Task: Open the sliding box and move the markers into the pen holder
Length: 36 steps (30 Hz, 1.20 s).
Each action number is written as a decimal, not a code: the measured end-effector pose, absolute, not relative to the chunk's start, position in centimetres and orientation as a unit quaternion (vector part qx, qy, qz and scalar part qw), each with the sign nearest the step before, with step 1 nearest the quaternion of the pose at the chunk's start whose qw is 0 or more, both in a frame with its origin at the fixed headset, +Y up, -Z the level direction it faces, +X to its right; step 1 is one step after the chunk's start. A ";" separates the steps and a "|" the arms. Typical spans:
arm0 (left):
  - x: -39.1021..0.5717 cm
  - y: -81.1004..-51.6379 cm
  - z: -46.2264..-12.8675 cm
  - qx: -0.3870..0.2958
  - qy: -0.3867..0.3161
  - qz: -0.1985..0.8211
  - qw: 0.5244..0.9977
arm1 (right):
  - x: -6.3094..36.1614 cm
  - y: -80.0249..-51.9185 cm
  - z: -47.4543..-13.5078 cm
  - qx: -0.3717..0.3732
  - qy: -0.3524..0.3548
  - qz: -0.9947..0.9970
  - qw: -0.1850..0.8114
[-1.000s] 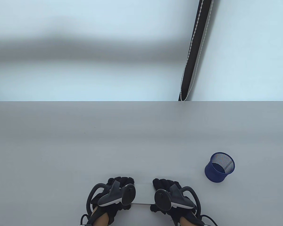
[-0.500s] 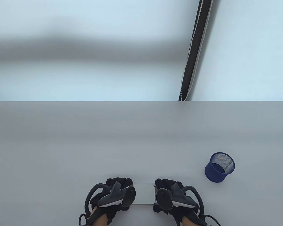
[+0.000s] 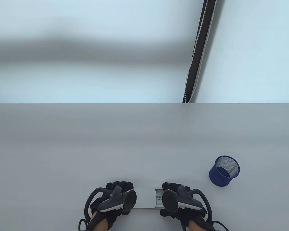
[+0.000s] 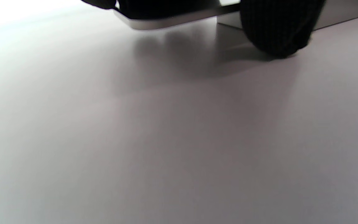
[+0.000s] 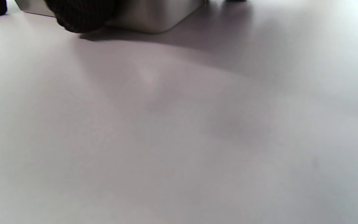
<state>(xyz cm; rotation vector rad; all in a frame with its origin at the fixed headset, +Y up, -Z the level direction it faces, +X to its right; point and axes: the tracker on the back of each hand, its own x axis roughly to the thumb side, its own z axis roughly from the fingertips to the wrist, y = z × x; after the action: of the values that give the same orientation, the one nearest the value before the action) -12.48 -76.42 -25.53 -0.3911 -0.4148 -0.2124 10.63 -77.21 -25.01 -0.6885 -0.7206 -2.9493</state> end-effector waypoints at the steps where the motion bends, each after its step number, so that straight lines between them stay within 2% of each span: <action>1: -12.5 -76.4 -25.5 -0.193 -0.204 -0.104 0.954 | 10.7 -77.2 -25.0 -0.220 -0.233 -0.947 0.014; 10: -13.1 -76.4 -25.6 -0.194 -0.196 -0.101 0.956 | 11.3 -76.9 -25.3 -0.208 -0.259 -0.943 0.010; 16: -13.3 -76.3 -25.6 -0.192 -0.197 -0.107 0.956 | 11.9 -75.6 -25.3 -0.210 -0.269 -0.940 -0.014; 19: -13.4 -76.2 -25.6 -0.190 -0.198 -0.101 0.956 | 12.1 -75.1 -25.3 -0.211 -0.229 -0.950 -0.036; 22: -13.6 -76.1 -25.6 -0.191 -0.197 -0.095 0.957 | 12.0 -75.2 -25.3 -0.199 -0.152 -0.967 -0.041; 27: -13.8 -76.1 -25.6 -0.192 -0.196 -0.094 0.957 | 11.6 -75.6 -25.3 -0.198 -0.071 -0.977 0.024; 36: -13.8 -76.1 -25.6 -0.193 -0.195 -0.096 0.957 | 11.1 -76.1 -25.3 -0.208 -0.070 -0.972 0.082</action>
<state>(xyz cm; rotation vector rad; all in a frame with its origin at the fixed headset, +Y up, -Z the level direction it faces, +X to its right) -13.80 -76.14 -25.59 -0.3925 -0.3957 -0.1954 11.09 -76.11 -25.35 -0.6208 -0.2102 -2.9054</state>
